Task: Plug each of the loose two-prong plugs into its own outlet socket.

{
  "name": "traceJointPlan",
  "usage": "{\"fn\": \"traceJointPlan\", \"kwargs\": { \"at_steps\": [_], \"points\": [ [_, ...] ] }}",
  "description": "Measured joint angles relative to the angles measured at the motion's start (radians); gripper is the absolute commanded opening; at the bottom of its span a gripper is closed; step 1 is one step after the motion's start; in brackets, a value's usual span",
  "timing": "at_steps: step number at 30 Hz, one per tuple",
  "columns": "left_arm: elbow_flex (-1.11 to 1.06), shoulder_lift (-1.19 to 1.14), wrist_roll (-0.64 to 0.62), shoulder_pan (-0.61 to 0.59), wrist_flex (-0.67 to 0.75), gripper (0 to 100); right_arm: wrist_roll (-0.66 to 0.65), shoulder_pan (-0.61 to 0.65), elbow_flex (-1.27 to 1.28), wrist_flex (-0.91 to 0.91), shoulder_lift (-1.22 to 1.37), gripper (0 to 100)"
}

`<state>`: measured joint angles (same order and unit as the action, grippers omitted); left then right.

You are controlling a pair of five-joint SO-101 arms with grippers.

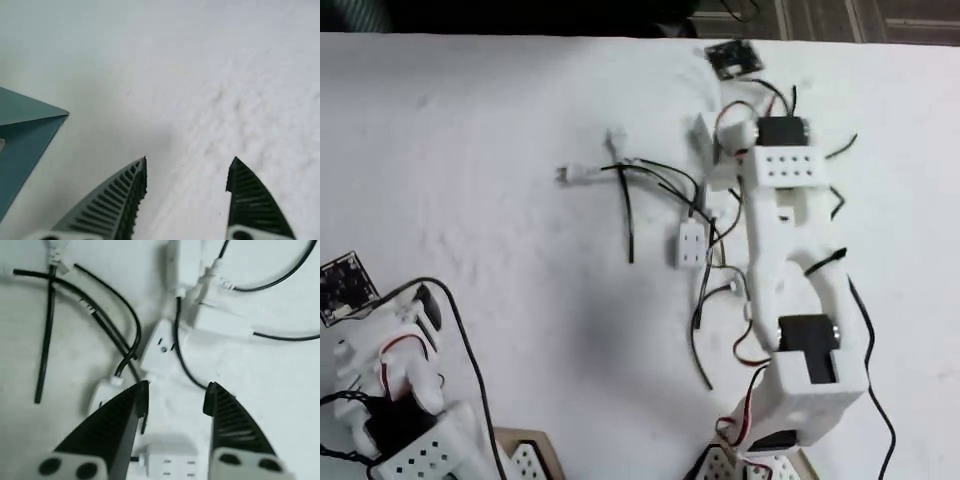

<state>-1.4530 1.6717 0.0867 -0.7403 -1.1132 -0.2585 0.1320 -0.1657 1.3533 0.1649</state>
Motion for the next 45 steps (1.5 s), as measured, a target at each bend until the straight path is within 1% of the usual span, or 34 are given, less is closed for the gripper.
{"fn": "traceJointPlan", "kwargs": {
  "at_steps": [3, 7, 11, 19, 21, 22, 26, 28, 31, 38, 40, 45],
  "points": [
    [0.0, 0.0, 0.0, 0.0, 0.0, 27, 0.043, 0.069, 0.0, 0.095, -0.002, 19.2],
    [0.0, 0.0, 0.0, 0.0, 0.0, 27, 0.095, 0.135, 0.064, 0.118, -0.005, 26.1],
    [0.0, 0.0, 0.0, 0.0, 0.0, 27, 0.115, 0.176, 0.155, 0.063, 0.003, 26.1],
    [0.0, 0.0, 0.0, 0.0, 0.0, 27, 0.118, 0.175, 0.172, -0.051, 0.186, 26.0],
    [0.0, 0.0, 0.0, 0.0, 0.0, 27, 0.118, 0.173, 0.172, -0.075, 0.224, 22.7],
    [0.0, 0.0, 0.0, 0.0, 0.0, 27, 0.118, 0.173, 0.172, -0.081, 0.235, 19.3],
    [0.0, 0.0, 0.0, 0.0, 0.0, 27, 0.118, 0.167, 0.172, -0.091, 0.244, 1.8],
    [0.0, 0.0, 0.0, 0.0, 0.0, 27, 0.118, 0.17, 0.172, -0.095, 0.244, 3.0],
    [0.0, 0.0, 0.0, 0.0, 0.0, 27, 0.118, 0.169, 0.172, -0.092, 0.213, 1.8],
    [0.0, 0.0, 0.0, 0.0, 0.0, 27, 0.12, 0.17, 0.172, 0.014, 0.034, 1.8],
    [0.0, 0.0, 0.0, 0.0, 0.0, 27, 0.163, 0.17, 0.172, 0.051, -0.008, 1.8],
    [-0.006, 0.0, 0.006, 0.034, 0.0, 27, 0.397, 0.19, 0.172, 0.095, -0.034, 1.9]
  ]
}}
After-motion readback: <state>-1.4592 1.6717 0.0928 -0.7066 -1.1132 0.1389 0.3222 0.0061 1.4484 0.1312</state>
